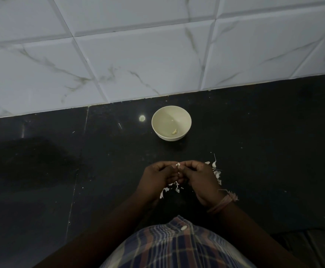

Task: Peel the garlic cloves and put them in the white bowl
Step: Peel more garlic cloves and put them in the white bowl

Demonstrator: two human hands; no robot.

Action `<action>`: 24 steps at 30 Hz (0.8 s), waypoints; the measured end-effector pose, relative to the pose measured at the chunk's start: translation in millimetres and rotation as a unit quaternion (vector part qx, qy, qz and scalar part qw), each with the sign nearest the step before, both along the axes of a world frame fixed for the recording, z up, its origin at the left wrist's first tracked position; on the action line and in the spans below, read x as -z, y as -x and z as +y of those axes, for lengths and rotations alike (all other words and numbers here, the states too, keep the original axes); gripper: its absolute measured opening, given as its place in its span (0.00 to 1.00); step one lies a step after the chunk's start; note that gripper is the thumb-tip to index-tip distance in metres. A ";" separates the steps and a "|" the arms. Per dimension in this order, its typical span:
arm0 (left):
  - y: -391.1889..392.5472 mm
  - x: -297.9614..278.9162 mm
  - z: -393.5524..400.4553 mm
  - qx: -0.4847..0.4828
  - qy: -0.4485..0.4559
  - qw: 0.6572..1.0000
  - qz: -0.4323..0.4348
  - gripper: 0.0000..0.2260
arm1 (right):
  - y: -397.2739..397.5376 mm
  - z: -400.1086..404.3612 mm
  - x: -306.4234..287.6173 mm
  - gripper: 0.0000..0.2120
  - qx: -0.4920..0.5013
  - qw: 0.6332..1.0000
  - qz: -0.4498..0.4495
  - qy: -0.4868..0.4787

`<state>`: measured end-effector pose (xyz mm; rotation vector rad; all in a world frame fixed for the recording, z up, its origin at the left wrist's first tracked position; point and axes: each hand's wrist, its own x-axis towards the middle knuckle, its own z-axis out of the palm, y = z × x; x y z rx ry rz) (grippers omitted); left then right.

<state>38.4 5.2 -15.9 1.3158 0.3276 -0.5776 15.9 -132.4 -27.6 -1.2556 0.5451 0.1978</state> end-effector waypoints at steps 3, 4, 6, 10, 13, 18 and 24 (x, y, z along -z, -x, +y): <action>-2.1 5.0 1.2 -0.013 0.058 0.997 0.055 0.09 | -0.1 -4.0 1.8 0.04 0.035 0.997 0.017 -0.064; -2.3 5.1 1.7 -0.019 0.076 0.994 0.079 0.09 | -0.2 -6.5 3.0 0.04 0.046 0.996 0.022 -0.078; -2.9 5.7 3.2 -0.024 0.103 0.987 0.121 0.09 | -0.2 -12.3 7.8 0.04 0.062 0.996 0.030 -0.060; -3.2 6.0 3.1 -0.016 0.140 0.976 0.169 0.08 | -0.5 -27.1 26.0 0.03 0.035 0.979 0.044 0.195; -3.0 5.6 2.0 -0.008 0.154 0.970 0.186 0.07 | -1.8 -32.0 35.5 0.03 -0.017 0.933 0.033 0.357; -2.7 9.2 3.1 -0.007 0.144 0.969 0.199 0.06 | 1.0 -33.7 35.6 0.07 0.004 0.914 0.027 0.404; -1.4 12.5 6.3 -0.017 0.142 0.969 0.202 0.06 | 7.7 -32.6 28.6 0.08 0.055 0.914 0.020 0.401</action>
